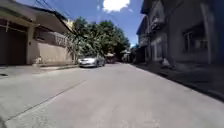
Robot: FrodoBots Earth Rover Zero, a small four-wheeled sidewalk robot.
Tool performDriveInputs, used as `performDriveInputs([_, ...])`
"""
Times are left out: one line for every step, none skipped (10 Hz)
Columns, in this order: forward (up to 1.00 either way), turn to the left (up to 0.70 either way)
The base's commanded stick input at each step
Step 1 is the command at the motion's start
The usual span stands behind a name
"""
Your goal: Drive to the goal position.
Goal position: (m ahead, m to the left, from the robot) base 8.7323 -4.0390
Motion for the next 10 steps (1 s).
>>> performDriveInputs([1.0, 0.06])
performDriveInputs([1.0, 0.1])
performDriveInputs([1.0, 0.17])
performDriveInputs([1.0, 0.18])
performDriveInputs([1.0, 0.18])
performDriveInputs([1.0, 0.18])
performDriveInputs([1.0, 0.09])
performDriveInputs([1.0, 0.03])
performDriveInputs([1.0, 0.03])
performDriveInputs([1.0, 0.03])
